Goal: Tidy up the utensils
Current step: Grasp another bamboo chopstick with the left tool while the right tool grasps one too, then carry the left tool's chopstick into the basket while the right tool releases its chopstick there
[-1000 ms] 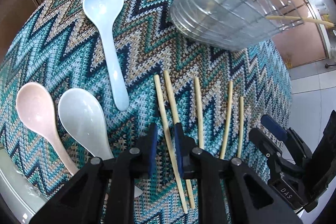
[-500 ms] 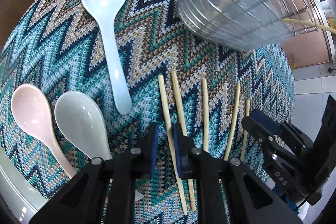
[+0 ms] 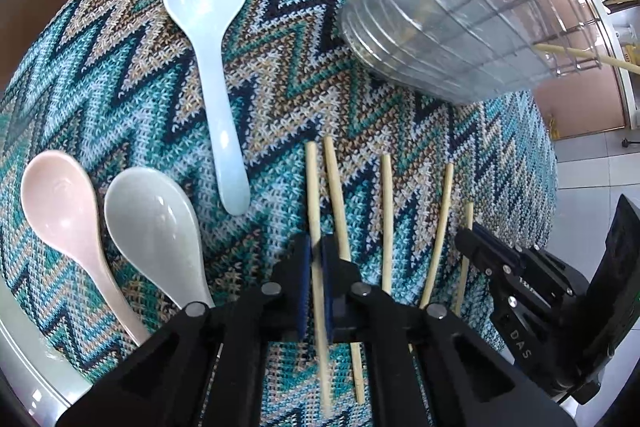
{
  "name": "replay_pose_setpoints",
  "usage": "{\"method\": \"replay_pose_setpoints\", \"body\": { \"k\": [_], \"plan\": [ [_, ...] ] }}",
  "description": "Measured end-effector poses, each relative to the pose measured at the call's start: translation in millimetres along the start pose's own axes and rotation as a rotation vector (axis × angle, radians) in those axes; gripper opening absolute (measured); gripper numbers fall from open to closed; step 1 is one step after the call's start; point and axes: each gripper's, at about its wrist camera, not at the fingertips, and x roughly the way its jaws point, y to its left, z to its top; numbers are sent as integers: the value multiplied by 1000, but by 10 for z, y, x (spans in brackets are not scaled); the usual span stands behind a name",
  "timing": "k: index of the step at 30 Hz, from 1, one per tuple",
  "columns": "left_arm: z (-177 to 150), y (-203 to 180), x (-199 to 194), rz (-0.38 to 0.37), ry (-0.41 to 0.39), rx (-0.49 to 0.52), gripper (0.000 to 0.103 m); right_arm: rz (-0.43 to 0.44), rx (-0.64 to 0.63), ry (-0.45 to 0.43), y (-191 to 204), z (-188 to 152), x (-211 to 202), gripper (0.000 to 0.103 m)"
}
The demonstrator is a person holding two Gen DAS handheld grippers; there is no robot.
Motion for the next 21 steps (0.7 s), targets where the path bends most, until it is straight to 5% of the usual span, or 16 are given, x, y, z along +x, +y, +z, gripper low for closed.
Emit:
{"method": "replay_pose_setpoints", "body": {
  "k": [21],
  "plan": [
    [-881,45,-1262,-82,-315,60,4,-40,-51,-364,461,-815,-1511,6]
  ]
}}
